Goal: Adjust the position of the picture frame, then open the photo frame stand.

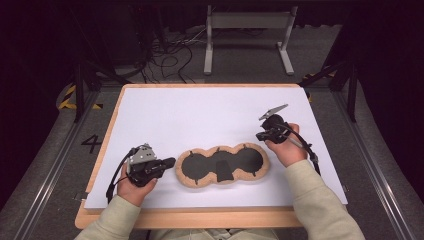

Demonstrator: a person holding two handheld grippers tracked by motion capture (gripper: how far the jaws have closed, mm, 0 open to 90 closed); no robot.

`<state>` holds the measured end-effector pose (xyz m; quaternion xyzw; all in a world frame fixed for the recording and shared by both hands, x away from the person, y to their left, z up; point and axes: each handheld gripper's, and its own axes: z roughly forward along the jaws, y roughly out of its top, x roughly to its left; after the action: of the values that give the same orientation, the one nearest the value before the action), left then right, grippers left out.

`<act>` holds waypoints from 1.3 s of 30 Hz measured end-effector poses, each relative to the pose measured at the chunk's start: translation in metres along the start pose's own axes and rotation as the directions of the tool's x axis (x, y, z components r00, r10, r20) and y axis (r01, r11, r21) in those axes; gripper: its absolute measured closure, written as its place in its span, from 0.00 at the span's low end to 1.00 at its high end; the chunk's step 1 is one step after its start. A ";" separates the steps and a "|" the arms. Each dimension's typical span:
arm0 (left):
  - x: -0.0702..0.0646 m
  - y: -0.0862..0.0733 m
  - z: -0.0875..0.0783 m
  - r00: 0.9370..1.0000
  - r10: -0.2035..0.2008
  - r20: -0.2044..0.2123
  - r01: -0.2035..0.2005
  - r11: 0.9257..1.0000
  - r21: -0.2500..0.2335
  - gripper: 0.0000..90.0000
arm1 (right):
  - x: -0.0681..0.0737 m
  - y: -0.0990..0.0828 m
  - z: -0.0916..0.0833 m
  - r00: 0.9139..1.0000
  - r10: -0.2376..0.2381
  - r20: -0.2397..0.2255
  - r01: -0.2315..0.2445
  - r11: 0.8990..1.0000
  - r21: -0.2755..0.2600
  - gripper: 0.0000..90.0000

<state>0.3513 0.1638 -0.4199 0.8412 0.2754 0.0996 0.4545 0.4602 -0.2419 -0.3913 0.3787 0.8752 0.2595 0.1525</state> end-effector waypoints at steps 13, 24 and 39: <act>-0.042 0.006 0.040 0.962 0.147 0.230 -0.202 0.950 0.237 0.98 | 0.016 -0.026 -0.033 0.997 -0.009 -0.074 0.002 0.996 -0.092 1.00; -0.032 0.005 0.053 0.979 0.177 0.105 -0.201 0.935 0.292 1.00 | 0.021 -0.041 -0.045 0.997 0.004 -0.073 -0.012 0.994 -0.106 1.00; -0.010 0.011 0.023 0.994 0.073 0.087 -0.083 0.990 0.111 0.82 | 0.049 -0.052 -0.051 0.993 -0.068 -0.098 0.057 0.992 -0.116 1.00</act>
<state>0.3565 0.1374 -0.4229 0.8794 0.2286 0.0665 0.4123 0.3732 -0.2526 -0.3830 0.3282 0.8773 0.3224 0.1370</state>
